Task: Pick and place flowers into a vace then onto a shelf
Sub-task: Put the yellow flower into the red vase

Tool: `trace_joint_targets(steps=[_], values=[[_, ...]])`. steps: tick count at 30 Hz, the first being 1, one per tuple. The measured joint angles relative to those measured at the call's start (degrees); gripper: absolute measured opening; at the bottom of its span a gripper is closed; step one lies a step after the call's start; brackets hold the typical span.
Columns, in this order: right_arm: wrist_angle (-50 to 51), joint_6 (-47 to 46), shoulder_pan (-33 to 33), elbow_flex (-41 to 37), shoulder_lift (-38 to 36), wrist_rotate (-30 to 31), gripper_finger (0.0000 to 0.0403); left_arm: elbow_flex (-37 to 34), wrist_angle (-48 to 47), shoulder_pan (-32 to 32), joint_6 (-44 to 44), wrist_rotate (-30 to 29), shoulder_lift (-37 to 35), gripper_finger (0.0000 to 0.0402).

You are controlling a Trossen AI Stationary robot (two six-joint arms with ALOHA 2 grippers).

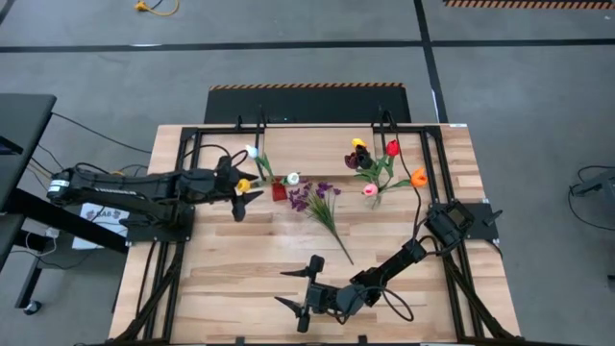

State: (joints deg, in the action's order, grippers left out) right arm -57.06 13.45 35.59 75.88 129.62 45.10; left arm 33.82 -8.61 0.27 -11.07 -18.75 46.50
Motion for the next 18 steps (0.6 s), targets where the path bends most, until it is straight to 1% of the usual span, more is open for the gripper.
trace_joint_targets(steps=[4, 18], values=[[-0.02, 0.00, 0.00, 0.00, -0.02, 0.00, 0.0291, 1.87, -5.49, 0.02, -0.35, 0.03, 0.00, 0.0227], [0.00, -1.05, 0.00, 0.00, 0.00, 0.00, 0.0291, 7.94, -19.52, 0.00, 0.07, -1.52, -0.02, 0.0227]])
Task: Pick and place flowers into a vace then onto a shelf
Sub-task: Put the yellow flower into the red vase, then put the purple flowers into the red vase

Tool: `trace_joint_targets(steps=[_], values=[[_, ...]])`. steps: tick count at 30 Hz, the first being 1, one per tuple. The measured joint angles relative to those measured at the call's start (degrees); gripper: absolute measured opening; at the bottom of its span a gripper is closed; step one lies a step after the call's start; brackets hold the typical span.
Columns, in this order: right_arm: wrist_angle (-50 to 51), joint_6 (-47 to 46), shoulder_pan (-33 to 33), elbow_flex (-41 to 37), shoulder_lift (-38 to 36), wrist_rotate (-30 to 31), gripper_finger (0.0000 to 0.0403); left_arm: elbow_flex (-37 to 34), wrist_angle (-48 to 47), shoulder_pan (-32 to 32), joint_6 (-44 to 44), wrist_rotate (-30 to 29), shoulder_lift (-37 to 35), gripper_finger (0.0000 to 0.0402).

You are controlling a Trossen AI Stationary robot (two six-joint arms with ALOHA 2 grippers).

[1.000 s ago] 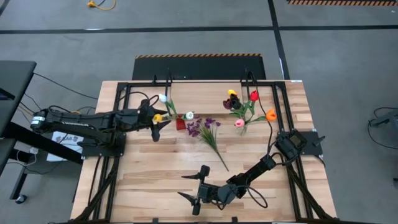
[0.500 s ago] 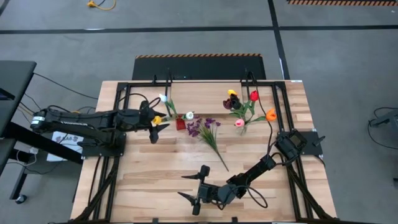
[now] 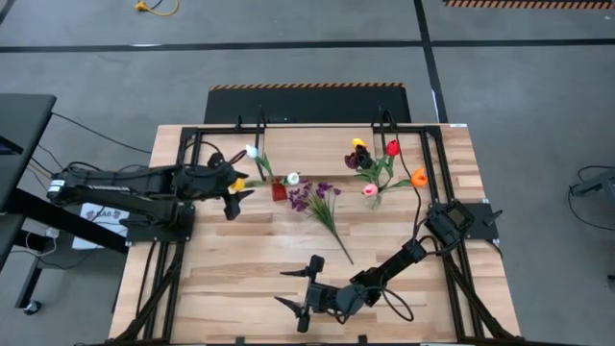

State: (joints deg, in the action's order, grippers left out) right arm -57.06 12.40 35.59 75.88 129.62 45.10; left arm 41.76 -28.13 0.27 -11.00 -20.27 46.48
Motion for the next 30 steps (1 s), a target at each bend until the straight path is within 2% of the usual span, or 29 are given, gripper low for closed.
trace_joint_targets(steps=[11, 18, 25, 27, 30], values=[[0.00, -0.02, 0.00, 0.00, 0.00, 0.00, 0.0291, 4.25, -15.00, 0.00, -1.81, -1.05, 0.02, 0.0227], [0.02, 0.00, 0.00, 0.00, 0.00, 0.00, 0.0291, 6.01, -20.15, 0.00, -3.92, -1.05, 0.03, 0.0227], [1.49, 0.07, 0.22, 0.00, -0.02, 0.04, 0.0291, 9.75, -27.86, 0.25, -9.65, -0.95, 0.02, 0.0227], [2.79, 1.89, 0.61, 0.00, 0.00, 1.28, 0.0291, 11.22, -30.07, 0.72, -11.74, -0.75, 0.00, 0.0227], [3.92, 4.41, 1.64, 1.03, 0.00, 6.72, 0.0291, 12.87, -31.15, 2.42, -14.22, -0.11, -0.89, 0.0227]])
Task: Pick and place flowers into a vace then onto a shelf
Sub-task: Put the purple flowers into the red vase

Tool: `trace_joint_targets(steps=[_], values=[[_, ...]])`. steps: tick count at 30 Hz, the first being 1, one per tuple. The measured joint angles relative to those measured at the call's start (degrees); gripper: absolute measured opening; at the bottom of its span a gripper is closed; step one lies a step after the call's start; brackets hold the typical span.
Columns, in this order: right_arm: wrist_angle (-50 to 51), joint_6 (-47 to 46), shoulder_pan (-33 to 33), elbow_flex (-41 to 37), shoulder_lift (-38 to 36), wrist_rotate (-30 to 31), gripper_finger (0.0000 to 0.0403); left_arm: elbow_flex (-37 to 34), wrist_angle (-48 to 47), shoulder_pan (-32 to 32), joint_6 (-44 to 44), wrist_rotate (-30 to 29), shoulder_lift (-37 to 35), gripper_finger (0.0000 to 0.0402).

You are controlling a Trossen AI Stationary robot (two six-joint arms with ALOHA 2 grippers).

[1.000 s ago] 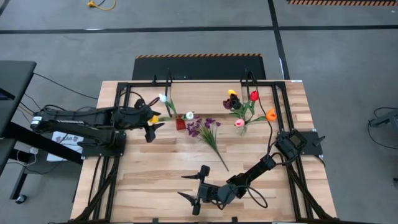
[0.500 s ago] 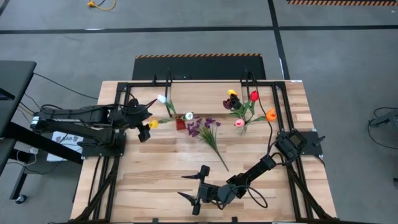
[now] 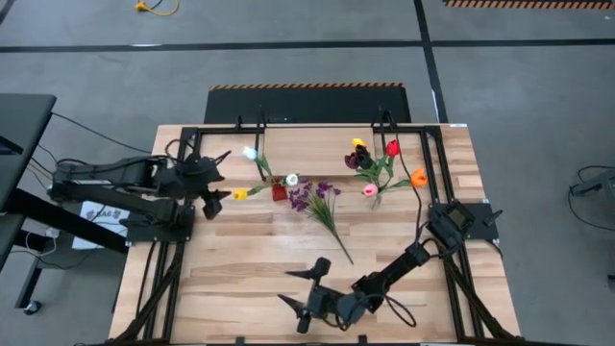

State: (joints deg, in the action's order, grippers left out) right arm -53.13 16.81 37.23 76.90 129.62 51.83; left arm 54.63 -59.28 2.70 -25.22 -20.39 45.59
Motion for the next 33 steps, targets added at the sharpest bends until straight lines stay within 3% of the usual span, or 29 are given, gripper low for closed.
trace_joint_targets(steps=[5, 14, 17, 19, 23, 25, 29, 33], values=[[5.18, 0.17, 1.95, 3.08, -0.67, 8.44, 0.0291, 1.20, 3.20, 5.22, -2.53, 1.31, -3.55, 0.0227], [26.56, -2.02, 5.43, 13.21, -1.95, 23.37, 0.0291, 0.52, 8.98, 18.01, -4.45, -6.68, -8.15, 0.0227], [36.56, -7.60, 7.11, 16.53, -2.08, 22.93, 0.0291, 0.52, 8.98, 22.02, -4.54, -7.97, -7.60, 0.0227], [45.57, -13.33, 8.62, 17.44, -3.47, 18.53, 0.0291, 0.52, 8.97, 24.48, -4.56, -8.94, -6.58, 0.0227], [69.13, -33.75, 8.61, 18.04, -9.74, -1.60, 0.0291, 0.50, 9.26, 29.02, -4.52, -11.31, -4.16, 0.0227], [78.00, -40.20, 6.23, 18.11, -11.53, -8.79, 0.0291, 0.50, 9.82, 30.69, -4.20, -13.20, -2.67, 0.0227], [84.83, -37.92, 0.44, 17.98, -12.94, -17.65, 0.0291, 0.48, 11.10, 33.48, -2.72, -17.81, 0.60, 0.0227], [85.36, -32.58, -3.73, 15.66, -13.55, -31.39, 0.0286, 0.46, 13.06, 35.49, -2.50, -23.14, 3.41, 0.0227]])
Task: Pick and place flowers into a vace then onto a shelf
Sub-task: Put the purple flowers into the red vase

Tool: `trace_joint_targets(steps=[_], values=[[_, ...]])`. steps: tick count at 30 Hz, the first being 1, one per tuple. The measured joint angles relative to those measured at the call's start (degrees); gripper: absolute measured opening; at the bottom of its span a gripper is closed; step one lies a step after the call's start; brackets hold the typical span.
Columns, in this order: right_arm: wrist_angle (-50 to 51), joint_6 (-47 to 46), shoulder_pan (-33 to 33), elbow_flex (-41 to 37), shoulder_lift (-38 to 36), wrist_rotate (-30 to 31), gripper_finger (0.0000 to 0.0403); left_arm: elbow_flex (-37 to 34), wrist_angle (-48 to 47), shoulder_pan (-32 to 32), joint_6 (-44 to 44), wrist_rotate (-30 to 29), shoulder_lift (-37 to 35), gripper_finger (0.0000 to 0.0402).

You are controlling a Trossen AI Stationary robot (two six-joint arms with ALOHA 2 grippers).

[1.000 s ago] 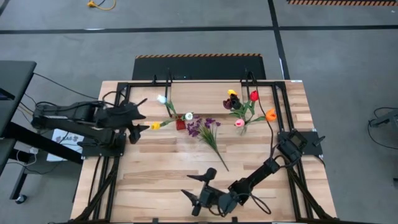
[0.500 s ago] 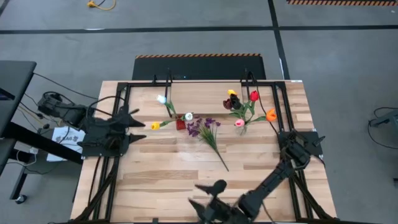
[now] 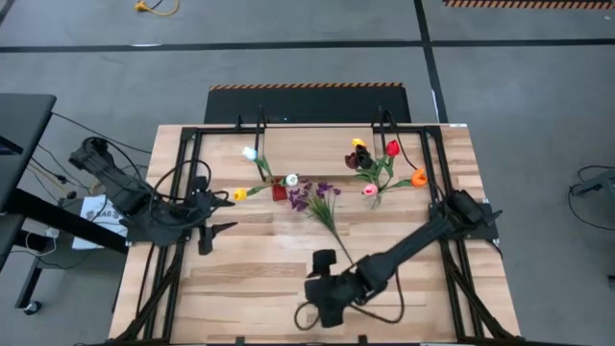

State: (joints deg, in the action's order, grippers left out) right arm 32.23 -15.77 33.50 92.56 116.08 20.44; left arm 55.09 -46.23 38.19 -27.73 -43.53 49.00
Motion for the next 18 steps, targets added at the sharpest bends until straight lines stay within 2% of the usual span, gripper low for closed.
trace_joint_targets(steps=[4, 7, 10, 13, 18], values=[[-4.04, -0.03, -2.03, -8.31, -3.23, -8.88, 0.0277, 0.00, 1.80, 1.76, 0.02, -1.35, 1.26, 0.0227], [-8.99, -4.39, -2.11, -15.92, -9.54, -10.09, 0.0270, 0.00, 3.48, 3.11, 0.74, -1.93, 1.57, 0.0227], [-17.62, -8.07, -0.04, -24.17, -16.57, -8.81, 0.0265, 0.00, 4.38, 4.80, 1.52, -2.92, 1.64, 0.0227], [-29.74, -9.84, 4.46, -32.68, -23.66, -0.67, 0.0264, 0.00, 4.40, 6.30, 1.57, -5.71, 1.67, 0.0227], [-47.81, -11.14, 14.21, -46.54, -29.57, 21.85, 0.0263, 0.00, 4.54, 8.20, 1.57, -9.69, 1.65, 0.0227]])
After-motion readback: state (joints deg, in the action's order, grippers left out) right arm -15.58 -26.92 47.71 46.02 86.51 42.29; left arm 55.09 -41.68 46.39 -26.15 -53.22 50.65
